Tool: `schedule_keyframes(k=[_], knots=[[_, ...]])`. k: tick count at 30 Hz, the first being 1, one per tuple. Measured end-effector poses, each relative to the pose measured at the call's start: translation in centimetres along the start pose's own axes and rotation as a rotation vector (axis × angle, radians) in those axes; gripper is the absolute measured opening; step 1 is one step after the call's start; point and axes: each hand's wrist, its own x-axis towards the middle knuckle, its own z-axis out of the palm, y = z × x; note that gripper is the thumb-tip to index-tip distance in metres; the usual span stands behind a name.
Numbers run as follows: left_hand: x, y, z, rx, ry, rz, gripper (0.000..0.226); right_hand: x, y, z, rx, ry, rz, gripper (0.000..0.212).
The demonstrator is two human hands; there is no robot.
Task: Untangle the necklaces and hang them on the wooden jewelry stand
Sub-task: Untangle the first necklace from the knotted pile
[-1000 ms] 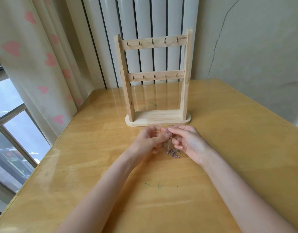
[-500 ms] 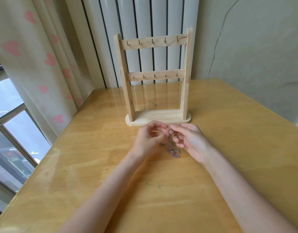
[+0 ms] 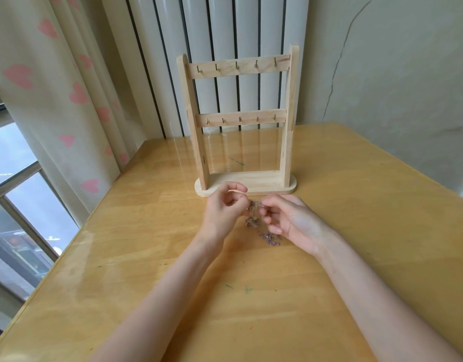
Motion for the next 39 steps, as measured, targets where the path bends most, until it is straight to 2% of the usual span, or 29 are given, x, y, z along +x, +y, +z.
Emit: schedule_keyframes(k=[3, 6, 8, 11, 14, 16, 18, 21, 23, 25, 27, 33, 36, 39], knots=[[-0.1, 0.1, -0.2, -0.179, -0.032, -0.174, 0.017, 0.1, 0.2, 0.3, -0.174, -0.069, 0.034, 0.024], [0.0, -0.1, -0.3, -0.221, -0.096, -0.26, 0.015, 0.1, 0.3, 0.4, -0.445, 0.001, 0.036, 0.023], [0.0, -0.4, -0.3, -0.073, -0.122, -0.232, 0.015, 0.1, 0.4, 0.2, -0.466, 0.097, 0.019, 0.023], [-0.1, -1.0, 0.1, 0.229, -0.159, -0.142, 0.016, 0.3, 0.5, -0.2, -0.334, 0.2, -0.061, 0.021], [-0.2, -1.0, 0.5, 0.574, -0.185, 0.013, 0.011, 0.4, 0.6, 0.0, -0.157, 0.186, -0.088, 0.021], [-0.3, -0.8, 0.5, 0.644, -0.117, 0.088, 0.014, 0.4, 0.6, 0.0, 0.001, 0.163, -0.071, 0.019], [-0.3, -0.6, 0.4, 0.618, -0.031, 0.102, 0.015, 0.4, 0.4, -0.2, 0.121, 0.14, -0.053, 0.017], [-0.1, -0.7, 0.0, 0.458, 0.048, 0.022, 0.022, 0.3, 0.1, -0.4, 0.104, 0.101, -0.025, 0.012], [-0.1, -0.6, -0.2, 0.419, 0.068, 0.001, 0.024, 0.3, 0.2, -0.4, -0.025, 0.086, -0.012, 0.009], [-0.3, -0.6, -0.3, 0.457, 0.062, 0.032, 0.022, 0.3, 0.5, -0.3, -0.241, 0.132, -0.017, 0.006], [-0.4, -0.7, -0.3, 0.522, 0.067, 0.079, 0.015, 0.4, 0.7, -0.4, -0.356, 0.189, -0.031, 0.003], [0.0, -1.1, 0.0, 0.547, 0.072, 0.103, 0.016, 0.3, 0.4, -0.5, -0.132, 0.219, -0.002, 0.009], [0.2, -1.4, -0.1, 0.37, 0.025, -0.056, 0.011, 0.3, 0.6, -0.3, -0.085, 0.177, 0.006, 0.009], [0.4, -1.5, -0.8, 0.285, 0.108, -0.051, 0.019, 0.3, 0.5, -0.4, -0.083, 0.15, -0.006, 0.01]])
